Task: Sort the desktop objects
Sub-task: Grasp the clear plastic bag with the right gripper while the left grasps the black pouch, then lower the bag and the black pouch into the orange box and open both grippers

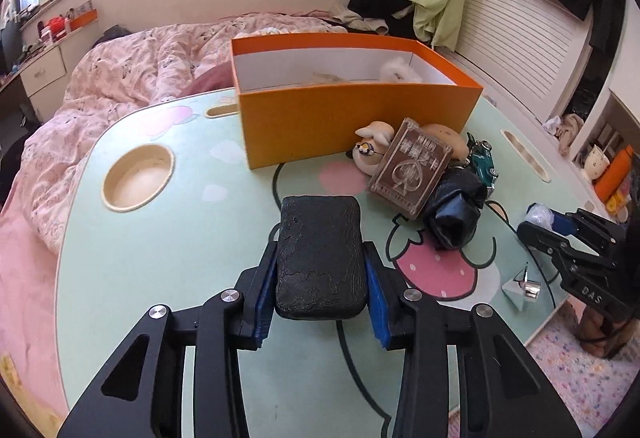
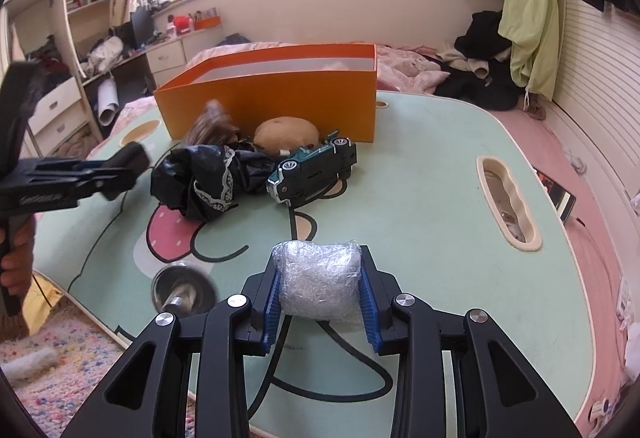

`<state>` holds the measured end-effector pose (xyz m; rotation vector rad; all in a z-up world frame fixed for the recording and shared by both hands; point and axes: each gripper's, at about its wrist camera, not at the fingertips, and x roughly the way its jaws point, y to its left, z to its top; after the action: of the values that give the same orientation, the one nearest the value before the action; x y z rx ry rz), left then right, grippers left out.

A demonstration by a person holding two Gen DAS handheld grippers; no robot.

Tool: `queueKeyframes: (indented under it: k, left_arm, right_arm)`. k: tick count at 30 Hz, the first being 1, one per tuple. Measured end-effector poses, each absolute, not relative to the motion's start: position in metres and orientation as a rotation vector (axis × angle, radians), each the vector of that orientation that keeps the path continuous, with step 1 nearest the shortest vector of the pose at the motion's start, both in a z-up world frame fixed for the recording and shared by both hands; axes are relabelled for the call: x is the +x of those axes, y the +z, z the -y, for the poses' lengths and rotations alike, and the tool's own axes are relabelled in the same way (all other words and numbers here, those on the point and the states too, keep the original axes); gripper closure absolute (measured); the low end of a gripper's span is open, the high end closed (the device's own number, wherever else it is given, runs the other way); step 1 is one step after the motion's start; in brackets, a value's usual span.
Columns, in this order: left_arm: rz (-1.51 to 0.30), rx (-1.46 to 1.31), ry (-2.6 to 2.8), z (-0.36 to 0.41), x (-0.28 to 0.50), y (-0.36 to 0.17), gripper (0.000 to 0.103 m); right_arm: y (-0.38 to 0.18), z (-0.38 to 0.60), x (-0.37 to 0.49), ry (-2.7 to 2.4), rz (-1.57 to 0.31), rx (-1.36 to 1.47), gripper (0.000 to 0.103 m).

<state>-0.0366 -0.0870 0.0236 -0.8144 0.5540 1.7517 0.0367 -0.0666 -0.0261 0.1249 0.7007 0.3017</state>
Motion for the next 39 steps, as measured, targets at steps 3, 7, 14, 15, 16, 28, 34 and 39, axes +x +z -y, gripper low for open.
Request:
queueKeyframes:
  k: [3,7,14,15,16,28,34,39]
  left_arm:
    - [-0.530,-0.767,1.781,0.090,-0.039,0.045,0.063]
    - [-0.520,-0.687,1.788,0.063,-0.045,0.077,0.063]
    - [-0.532,-0.748,1.755,-0.027,-0.082,0.093,0.063]
    - [-0.539,-0.766,1.761,-0.038,-0.089,0.090,0.063]
    - [-0.541,-0.781,1.772,-0.047,-0.094,0.086,0.062]
    - [-0.481,-0.676,1.879,-0.021,-0.092,0.096,0.029]
    - [-0.510,-0.683,1.806,0.036,-0.063,0.079,0.024]
    - [-0.504,-0.748,1.764,0.094,-0.045,0.042,0.024]
  right_arm:
    - [-0.009,0.070,0.046,0.317,-0.670,0.139,0.070]
    - [0.029,0.065,0.075,0.343,-0.619,0.129,0.070]
    - [0.067,0.040,0.180,0.365,-0.673,0.120,0.070]
    - [0.067,0.035,0.193,0.353,-0.689,0.112,0.070]
    - [0.065,0.030,0.207,0.344,-0.708,0.107,0.070]
    - [0.068,0.045,0.187,0.294,-0.642,0.140,0.041]
    - [0.060,0.063,0.119,0.290,-0.598,0.126,0.028]
    - [0.022,0.074,0.062,0.299,-0.657,0.112,0.026]
